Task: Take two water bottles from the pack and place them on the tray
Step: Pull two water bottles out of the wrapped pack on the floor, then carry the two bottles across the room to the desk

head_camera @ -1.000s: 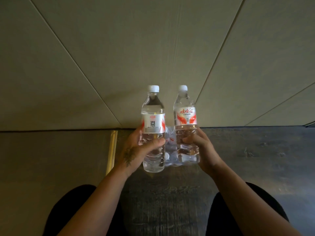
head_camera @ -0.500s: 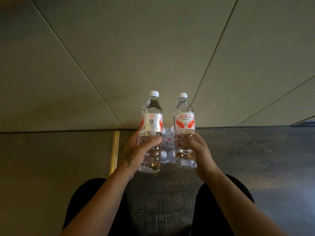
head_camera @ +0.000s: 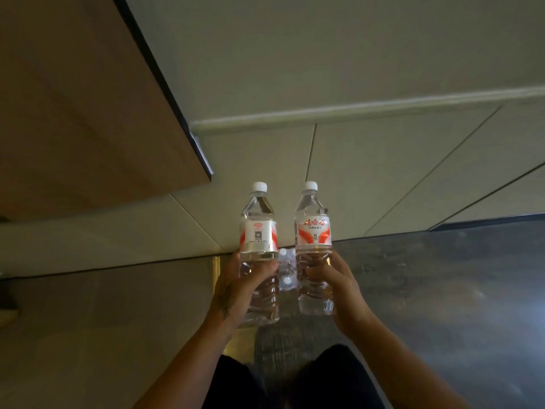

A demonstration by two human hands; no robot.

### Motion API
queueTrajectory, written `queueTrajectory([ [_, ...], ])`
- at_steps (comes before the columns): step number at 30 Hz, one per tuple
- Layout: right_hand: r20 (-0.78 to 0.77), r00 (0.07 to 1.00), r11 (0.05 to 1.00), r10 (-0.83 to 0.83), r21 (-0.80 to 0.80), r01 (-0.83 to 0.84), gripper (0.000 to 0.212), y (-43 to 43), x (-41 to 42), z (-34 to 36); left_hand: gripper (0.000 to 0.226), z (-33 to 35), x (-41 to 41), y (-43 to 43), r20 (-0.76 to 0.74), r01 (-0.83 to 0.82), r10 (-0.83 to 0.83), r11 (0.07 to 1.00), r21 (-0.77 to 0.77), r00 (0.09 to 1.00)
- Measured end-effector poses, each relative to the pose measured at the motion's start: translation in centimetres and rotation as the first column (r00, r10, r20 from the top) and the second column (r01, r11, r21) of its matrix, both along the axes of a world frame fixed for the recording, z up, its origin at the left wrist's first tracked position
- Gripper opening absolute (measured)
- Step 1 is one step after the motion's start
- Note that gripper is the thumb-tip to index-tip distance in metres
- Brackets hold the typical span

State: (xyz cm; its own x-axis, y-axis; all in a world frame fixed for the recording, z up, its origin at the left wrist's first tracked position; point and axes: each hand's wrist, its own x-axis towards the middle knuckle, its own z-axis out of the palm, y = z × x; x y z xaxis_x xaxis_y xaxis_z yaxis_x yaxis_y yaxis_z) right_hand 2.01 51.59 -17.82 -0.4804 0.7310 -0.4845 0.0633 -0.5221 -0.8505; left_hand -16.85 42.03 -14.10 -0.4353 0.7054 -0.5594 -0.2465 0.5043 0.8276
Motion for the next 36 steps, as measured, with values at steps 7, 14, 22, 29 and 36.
queueTrajectory([
  [7,-0.034,0.999,0.999,0.004,0.054,-0.002,0.051,-1.4,2.4,15.3,0.078,15.2,1.9,-2.2,-0.016,0.010,-0.010,1.000,0.020,1.000],
  [14,-0.069,0.997,0.992,-0.045,0.115,0.052,0.071,-2.8,4.0,20.5,0.073,20.6,3.7,-2.8,-0.050,0.068,-0.064,0.995,0.077,0.997],
  [22,-0.076,0.948,0.941,-0.308,0.125,0.315,0.073,-7.8,7.8,22.1,0.076,22.7,5.7,-2.2,0.006,0.315,-0.321,0.932,0.180,0.947],
  [29,-0.061,0.780,0.769,-0.623,0.134,0.625,0.073,-15.5,13.0,23.2,0.056,22.6,9.8,-2.3,0.011,0.626,-0.642,0.751,0.210,0.766],
  [36,-0.006,0.538,0.534,-0.843,0.114,0.838,0.070,-26.0,16.9,22.7,0.028,20.8,16.1,-5.3,0.057,0.842,-0.870,0.489,0.229,0.489],
])
